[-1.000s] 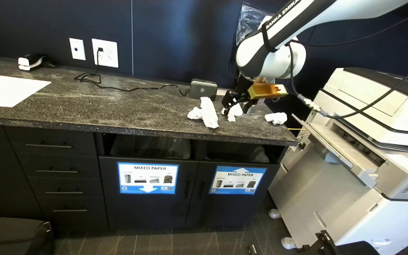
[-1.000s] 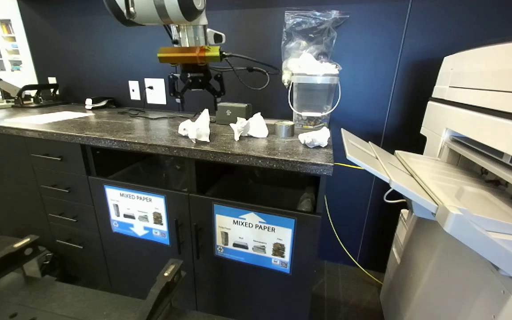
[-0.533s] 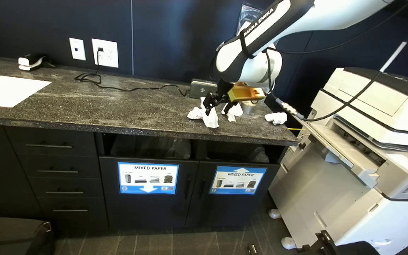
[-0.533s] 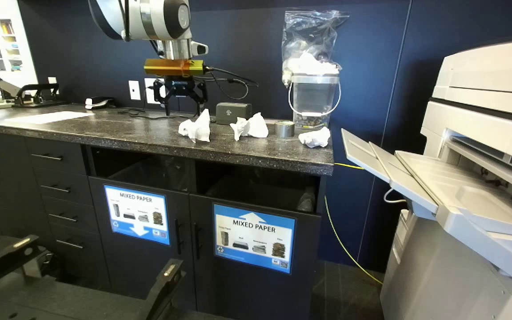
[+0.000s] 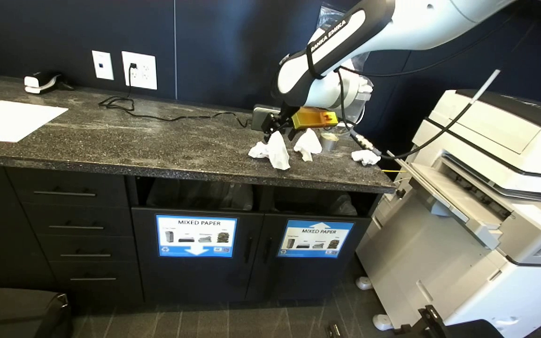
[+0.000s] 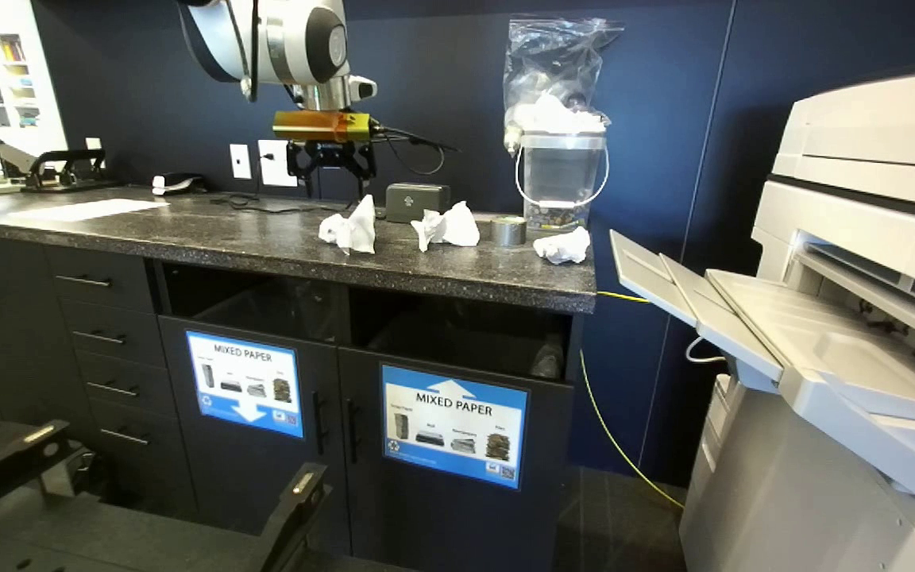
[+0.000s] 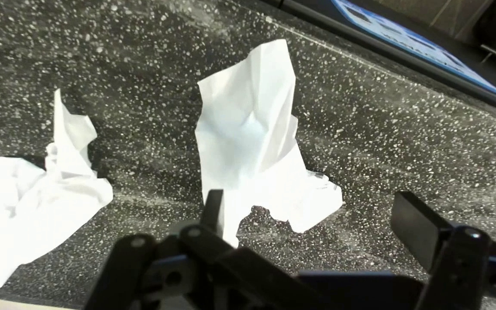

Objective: Pick the papers on the counter and put them in the bin

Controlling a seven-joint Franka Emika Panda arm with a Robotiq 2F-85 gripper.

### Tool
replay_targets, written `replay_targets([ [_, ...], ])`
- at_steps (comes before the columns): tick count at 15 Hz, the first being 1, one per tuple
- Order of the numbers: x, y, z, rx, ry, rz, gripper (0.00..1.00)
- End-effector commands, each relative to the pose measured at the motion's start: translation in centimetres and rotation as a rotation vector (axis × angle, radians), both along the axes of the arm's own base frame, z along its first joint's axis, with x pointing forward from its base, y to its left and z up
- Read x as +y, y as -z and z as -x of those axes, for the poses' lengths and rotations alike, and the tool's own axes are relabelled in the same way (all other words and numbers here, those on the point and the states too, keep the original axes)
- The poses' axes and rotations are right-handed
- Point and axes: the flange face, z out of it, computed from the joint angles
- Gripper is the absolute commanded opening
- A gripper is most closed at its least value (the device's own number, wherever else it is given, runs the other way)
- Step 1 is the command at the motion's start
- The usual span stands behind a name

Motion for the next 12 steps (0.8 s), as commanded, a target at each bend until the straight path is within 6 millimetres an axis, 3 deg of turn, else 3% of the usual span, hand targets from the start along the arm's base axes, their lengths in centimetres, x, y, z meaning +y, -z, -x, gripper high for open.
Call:
replay_targets([
  [1, 0.7, 2.1, -3.1, -0.026, -0.005, -0.031, 1.00],
  [7, 0.3, 5.2, -6.5, -0.064, 0.006, -0.031, 1.00],
  [12, -0.2, 7.6, -8.1, -0.069, 0.016, -0.021, 1.00],
])
